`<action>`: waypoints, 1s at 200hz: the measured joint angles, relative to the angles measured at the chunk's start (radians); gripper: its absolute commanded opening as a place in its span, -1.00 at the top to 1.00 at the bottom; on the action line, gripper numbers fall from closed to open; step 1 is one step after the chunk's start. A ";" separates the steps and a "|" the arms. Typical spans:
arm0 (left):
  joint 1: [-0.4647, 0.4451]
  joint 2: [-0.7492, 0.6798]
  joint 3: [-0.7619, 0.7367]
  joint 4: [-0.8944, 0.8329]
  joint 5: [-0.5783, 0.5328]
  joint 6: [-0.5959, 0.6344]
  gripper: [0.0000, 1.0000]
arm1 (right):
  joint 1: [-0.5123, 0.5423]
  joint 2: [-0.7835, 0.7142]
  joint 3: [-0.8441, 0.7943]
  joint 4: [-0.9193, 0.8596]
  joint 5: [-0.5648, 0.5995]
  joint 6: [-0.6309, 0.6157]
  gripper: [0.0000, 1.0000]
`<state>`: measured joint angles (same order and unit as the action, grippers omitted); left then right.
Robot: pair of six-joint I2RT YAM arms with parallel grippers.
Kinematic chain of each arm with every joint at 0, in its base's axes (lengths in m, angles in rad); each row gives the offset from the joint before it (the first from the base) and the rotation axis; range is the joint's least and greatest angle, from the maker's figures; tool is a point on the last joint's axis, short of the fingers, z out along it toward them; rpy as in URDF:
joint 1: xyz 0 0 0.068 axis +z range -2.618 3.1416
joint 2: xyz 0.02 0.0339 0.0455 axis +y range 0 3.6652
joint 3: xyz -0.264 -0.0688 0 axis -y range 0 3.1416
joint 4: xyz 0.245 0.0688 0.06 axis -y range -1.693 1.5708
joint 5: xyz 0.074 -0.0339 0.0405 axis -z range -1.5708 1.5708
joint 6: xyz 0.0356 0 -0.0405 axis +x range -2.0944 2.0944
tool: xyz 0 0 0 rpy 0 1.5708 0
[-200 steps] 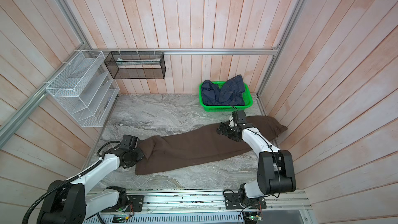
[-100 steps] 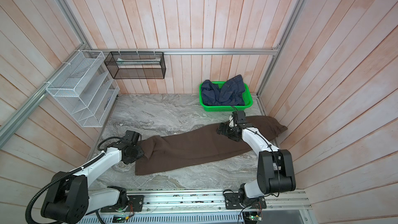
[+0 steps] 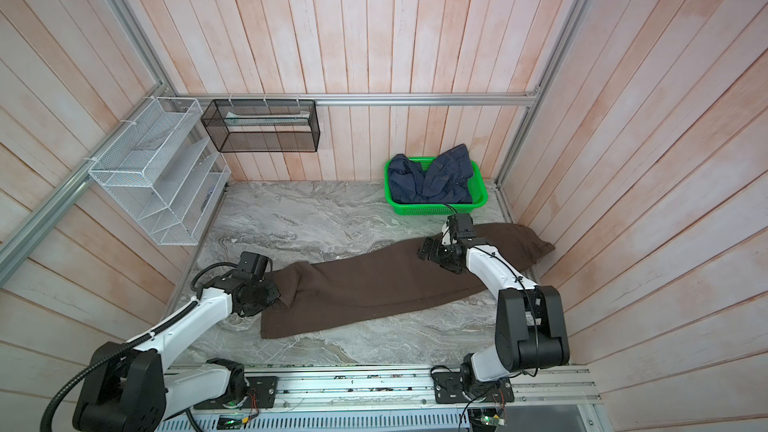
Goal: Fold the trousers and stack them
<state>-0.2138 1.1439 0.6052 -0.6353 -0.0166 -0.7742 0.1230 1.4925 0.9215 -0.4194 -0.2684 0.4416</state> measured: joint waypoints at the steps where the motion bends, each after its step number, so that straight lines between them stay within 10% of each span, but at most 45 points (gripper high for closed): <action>1: 0.000 -0.009 0.000 -0.003 0.005 -0.003 1.00 | 0.000 0.000 0.000 0.000 0.000 0.000 -0.96; 80: 0.060 -0.608 0.041 -0.229 0.162 -0.352 1.00 | 0.000 -0.077 -0.026 0.034 -0.010 0.027 -0.96; 177: 0.077 -0.967 -0.082 -0.493 0.177 -0.691 1.00 | 0.044 -0.154 -0.108 0.079 -0.126 0.178 -0.96; 200: 0.077 -1.003 -0.118 -0.509 0.175 -0.723 0.57 | 0.056 -0.156 -0.108 0.057 -0.126 0.210 -0.96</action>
<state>-0.1371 0.1413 0.4870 -1.1442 0.1589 -1.4975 0.1787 1.3369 0.8131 -0.3626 -0.3943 0.6518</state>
